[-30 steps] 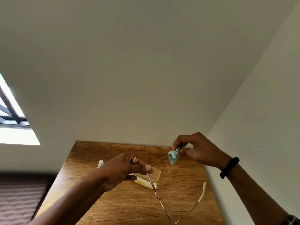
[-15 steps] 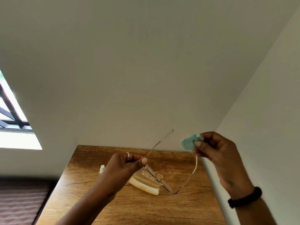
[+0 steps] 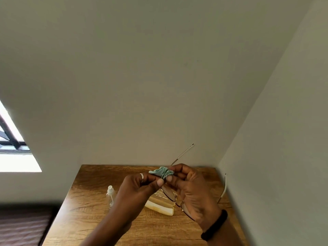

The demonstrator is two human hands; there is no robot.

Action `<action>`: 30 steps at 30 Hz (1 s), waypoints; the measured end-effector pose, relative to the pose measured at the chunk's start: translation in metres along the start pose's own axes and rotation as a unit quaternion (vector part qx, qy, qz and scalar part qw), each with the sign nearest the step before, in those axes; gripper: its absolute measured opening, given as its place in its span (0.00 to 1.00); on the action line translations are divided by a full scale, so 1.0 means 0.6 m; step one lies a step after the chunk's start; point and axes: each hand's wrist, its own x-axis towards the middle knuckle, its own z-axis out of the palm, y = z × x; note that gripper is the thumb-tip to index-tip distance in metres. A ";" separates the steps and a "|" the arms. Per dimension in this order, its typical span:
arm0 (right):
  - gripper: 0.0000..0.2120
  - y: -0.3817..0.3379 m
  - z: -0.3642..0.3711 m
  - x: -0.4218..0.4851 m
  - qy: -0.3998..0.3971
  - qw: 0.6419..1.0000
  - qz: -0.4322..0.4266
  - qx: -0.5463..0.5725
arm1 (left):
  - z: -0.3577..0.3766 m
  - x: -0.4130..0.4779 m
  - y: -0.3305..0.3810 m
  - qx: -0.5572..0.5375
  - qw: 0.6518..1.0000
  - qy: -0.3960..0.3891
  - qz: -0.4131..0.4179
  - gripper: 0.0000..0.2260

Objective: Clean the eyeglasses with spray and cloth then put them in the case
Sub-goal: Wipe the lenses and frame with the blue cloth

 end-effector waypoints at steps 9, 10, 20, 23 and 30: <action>0.11 -0.022 -0.017 0.004 0.006 0.980 0.068 0.189 | 0.000 0.002 -0.007 0.064 0.998 0.014 -0.008 0.04; 0.09 -0.028 -0.022 0.006 0.014 0.975 0.067 0.213 | -0.001 0.002 -0.009 0.069 0.997 0.019 -0.012 0.04; 0.08 -0.064 -0.047 0.025 0.102 0.946 0.003 0.307 | 0.000 0.005 -0.015 0.035 0.998 0.024 -0.037 0.03; 0.08 -0.085 -0.060 0.028 0.153 0.944 -0.095 0.276 | -0.004 0.004 -0.027 -0.007 0.998 0.036 -0.057 0.04; 0.10 -0.092 -0.072 -0.048 0.168 0.927 -0.309 -0.128 | -0.027 0.004 -0.073 -0.150 0.969 0.094 -0.171 0.06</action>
